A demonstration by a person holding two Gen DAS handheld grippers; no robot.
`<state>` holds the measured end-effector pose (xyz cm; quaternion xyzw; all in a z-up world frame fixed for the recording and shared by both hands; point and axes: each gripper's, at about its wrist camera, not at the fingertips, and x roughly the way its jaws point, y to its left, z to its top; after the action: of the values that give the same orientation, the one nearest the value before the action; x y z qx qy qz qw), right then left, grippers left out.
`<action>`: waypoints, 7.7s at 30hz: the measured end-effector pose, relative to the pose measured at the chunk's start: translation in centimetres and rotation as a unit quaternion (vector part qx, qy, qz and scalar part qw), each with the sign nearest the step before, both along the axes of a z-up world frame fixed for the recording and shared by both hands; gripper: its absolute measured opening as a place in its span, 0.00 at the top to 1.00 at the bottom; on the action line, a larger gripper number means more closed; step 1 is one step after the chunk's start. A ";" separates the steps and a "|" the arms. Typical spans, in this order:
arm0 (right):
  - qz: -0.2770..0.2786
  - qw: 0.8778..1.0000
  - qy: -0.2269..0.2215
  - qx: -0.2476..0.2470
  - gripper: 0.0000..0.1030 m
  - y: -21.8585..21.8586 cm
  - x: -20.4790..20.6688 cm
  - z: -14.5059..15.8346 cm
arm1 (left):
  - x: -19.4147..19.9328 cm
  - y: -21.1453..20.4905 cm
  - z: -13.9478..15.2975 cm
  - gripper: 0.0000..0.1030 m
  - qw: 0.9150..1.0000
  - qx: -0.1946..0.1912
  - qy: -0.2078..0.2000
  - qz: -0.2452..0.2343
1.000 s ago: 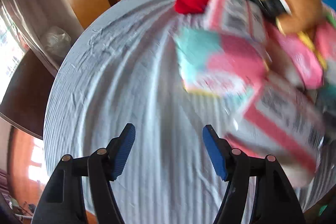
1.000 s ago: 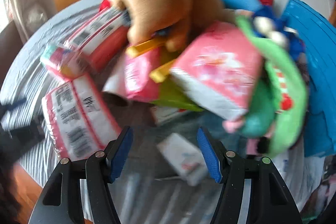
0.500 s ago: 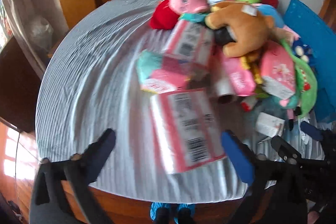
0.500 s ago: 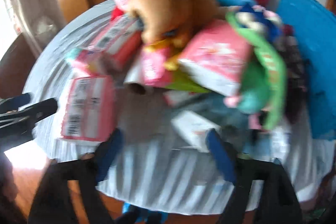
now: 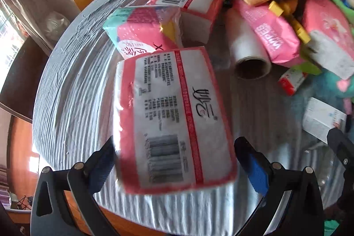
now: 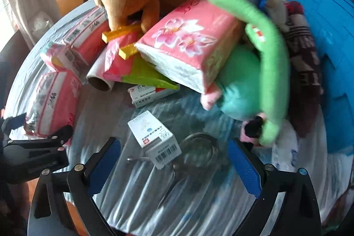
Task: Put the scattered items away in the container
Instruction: 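Grasp the pink-white tissue pack with the left gripper while the right grasps the small white box, then carry the tissue pack and white box with both grippers over the blue crate, then open the right gripper to drop the box while the left lowers and releases the tissue pack, then move both grippers back from the crate to the pile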
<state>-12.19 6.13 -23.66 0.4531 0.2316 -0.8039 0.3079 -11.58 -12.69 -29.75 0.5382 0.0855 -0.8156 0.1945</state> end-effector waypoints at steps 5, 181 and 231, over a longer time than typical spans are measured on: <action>0.034 0.999 -0.024 -0.001 0.64 -2.3 0.3 -1.7 | 0.5 -0.1 0.3 0.10 1.000 0.012 0.016 -0.016; -0.078 0.995 0.037 0.049 0.01 44.3 -45.0 30.7 | -34.7 55.3 34.7 0.12 0.979 0.017 0.077 -0.186; -0.063 0.992 -0.083 -0.069 0.00 16.3 -12.7 8.3 | -3.2 16.5 8.7 0.12 0.990 0.015 0.072 -0.116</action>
<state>-24.93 22.45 -15.32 0.5094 0.1206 -0.7954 0.3053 -14.83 3.83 -21.00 0.4874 0.0484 -0.8678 0.0835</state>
